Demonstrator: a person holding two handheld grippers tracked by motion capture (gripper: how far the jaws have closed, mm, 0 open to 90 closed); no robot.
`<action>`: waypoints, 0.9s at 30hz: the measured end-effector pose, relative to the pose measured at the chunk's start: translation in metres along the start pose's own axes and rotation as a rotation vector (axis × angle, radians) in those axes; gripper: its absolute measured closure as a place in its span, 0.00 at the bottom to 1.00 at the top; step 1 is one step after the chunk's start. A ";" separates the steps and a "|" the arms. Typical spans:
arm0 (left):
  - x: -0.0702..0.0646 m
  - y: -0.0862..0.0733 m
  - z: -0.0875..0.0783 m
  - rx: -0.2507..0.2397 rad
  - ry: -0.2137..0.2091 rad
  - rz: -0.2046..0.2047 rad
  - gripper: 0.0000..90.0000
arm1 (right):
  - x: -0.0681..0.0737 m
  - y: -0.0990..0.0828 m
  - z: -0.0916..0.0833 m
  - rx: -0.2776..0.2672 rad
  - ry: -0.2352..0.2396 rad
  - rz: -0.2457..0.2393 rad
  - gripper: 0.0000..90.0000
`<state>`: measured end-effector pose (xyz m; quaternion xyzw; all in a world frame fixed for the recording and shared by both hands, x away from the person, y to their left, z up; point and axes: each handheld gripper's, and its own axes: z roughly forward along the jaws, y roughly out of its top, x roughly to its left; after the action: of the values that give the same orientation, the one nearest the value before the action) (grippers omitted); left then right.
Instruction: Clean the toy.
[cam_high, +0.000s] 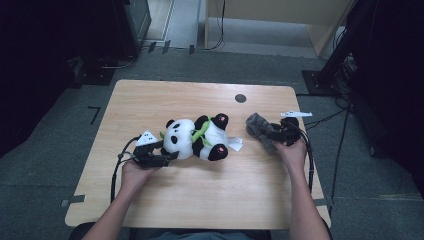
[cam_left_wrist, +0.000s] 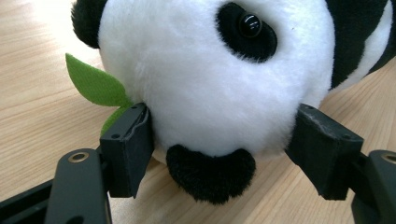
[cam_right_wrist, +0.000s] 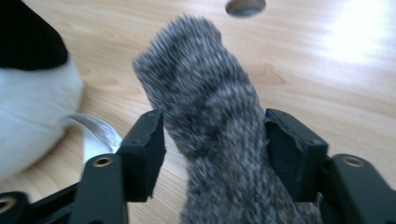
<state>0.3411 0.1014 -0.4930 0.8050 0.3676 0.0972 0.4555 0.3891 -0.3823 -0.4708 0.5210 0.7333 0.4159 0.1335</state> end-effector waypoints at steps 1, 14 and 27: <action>0.000 0.000 0.000 0.000 -0.002 0.000 0.28 | 0.002 0.001 -0.002 -0.013 0.001 -0.002 0.38; -0.001 0.004 0.000 0.016 -0.013 -0.010 0.20 | 0.021 0.001 -0.013 -0.050 0.056 0.014 0.26; 0.000 0.008 -0.002 0.011 -0.028 -0.006 0.15 | 0.058 -0.001 -0.019 -0.062 0.091 -0.058 0.26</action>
<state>0.3438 0.0997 -0.4857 0.8076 0.3640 0.0824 0.4566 0.3522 -0.3407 -0.4464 0.4759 0.7401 0.4576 0.1280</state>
